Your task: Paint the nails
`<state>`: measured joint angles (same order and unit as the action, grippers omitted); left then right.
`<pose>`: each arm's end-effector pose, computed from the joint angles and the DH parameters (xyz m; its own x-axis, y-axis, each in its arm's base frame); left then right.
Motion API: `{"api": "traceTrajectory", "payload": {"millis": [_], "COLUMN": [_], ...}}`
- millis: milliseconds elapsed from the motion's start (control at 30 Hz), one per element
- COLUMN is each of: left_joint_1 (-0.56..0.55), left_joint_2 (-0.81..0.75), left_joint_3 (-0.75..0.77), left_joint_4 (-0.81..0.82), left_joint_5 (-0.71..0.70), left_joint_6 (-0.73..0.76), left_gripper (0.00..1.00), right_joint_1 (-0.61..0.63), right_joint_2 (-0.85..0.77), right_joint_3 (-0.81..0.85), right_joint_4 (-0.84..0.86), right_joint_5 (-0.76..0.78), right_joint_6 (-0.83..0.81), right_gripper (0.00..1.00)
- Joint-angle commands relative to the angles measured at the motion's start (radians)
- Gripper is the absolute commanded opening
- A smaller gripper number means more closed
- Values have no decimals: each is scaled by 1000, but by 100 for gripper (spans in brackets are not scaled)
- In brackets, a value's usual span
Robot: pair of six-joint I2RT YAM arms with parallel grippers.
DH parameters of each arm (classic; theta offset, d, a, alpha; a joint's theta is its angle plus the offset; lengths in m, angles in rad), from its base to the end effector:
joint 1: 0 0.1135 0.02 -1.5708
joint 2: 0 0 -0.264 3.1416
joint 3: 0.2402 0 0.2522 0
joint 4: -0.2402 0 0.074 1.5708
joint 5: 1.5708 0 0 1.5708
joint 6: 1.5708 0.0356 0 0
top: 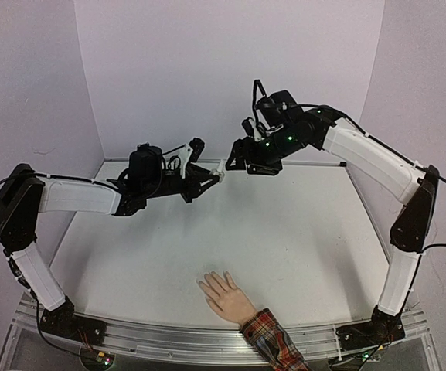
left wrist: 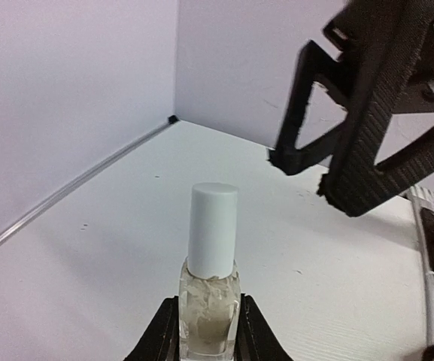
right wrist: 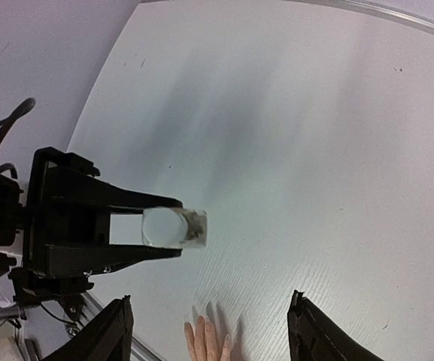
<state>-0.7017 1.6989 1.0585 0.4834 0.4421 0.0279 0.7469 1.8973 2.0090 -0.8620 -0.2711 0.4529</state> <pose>0.2887 -0.2639 0.2605 -0.0941 0.1125 -0.9892 0.9092 0.4145 -0.0393 0.3022 0.2928 0.3766 -0.7992 -0.1654 -0.5778 -0.4989 0.7188 0.4843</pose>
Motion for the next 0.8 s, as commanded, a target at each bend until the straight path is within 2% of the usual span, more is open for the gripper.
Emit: {"api": "traceTrajectory", "payload": {"millis": [0,133,300,567,767], "left_joint_1": [-23,-38,-45,-54,-56], "left_joint_2": [-26,1,11,13,16], "left_joint_3": [-5,17,38,49,60], "left_joint_4": [219,249,249,240,230], "left_joint_5": [-289,-336,-301,-262,-254], "left_joint_6": [21,20,6,-16,-19], "left_gripper": [0,0,0,0,0], "right_joint_1": [17,36,47,58,64], "right_joint_2": [5,63,132,152,170], "right_joint_3": [92,170,249,256,257], "right_joint_4": [29,61,70,92,102], "right_joint_5": [146,207,242,316,306], "right_joint_6": [149,163,145,98,79], "right_gripper": [72,71,63,56,52]}}
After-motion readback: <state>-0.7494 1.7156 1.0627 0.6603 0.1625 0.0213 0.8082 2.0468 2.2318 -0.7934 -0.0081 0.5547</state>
